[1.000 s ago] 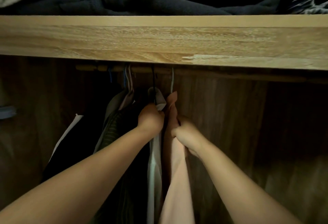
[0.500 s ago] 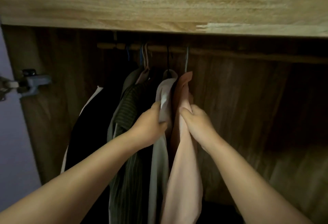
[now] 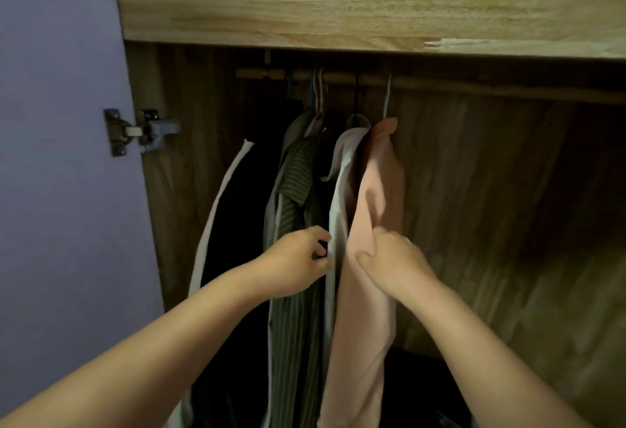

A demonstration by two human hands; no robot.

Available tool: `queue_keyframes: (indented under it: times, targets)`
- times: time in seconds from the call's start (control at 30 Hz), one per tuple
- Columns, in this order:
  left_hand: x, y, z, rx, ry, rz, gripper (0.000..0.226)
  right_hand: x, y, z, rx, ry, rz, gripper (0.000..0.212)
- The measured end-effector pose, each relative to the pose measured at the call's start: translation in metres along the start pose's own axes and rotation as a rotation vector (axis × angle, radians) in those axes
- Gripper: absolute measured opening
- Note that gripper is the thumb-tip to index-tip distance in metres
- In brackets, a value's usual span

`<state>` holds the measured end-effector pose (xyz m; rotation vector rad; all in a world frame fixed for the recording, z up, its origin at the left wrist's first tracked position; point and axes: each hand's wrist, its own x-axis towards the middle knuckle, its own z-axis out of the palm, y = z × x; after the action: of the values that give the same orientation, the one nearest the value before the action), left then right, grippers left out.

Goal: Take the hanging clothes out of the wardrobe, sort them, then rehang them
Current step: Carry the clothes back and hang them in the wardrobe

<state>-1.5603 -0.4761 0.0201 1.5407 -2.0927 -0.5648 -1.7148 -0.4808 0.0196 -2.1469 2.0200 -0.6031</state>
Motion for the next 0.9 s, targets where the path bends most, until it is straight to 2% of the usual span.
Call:
queue_keyframes:
  times: [0.13, 0.3, 0.4, 0.53, 0.9]
  targets:
    - [-0.046, -0.025, -0.016, 0.071, -0.061, -0.006, 0.048, -0.033, -0.028, 0.015, -0.115, -0.125, 0.005, 0.034]
    - [-0.110, -0.068, -0.044, 0.232, -0.073, -0.041, 0.048, -0.076, -0.073, 0.037, -0.146, -0.303, -0.088, 0.038]
    - [-0.146, -0.091, -0.057, 0.367, -0.053, -0.105, 0.051, -0.100, -0.103, 0.048, -0.165, -0.447, -0.168, 0.039]
    - [-0.194, -0.111, -0.070, 0.493, -0.108, -0.206, 0.049, -0.129, -0.144, 0.064, -0.219, -0.621, -0.249, 0.045]
    - [-0.330, -0.137, -0.091, 0.525, -0.020, -0.587, 0.056, -0.176, -0.239, 0.104, -0.325, -0.713, -0.671, 0.037]
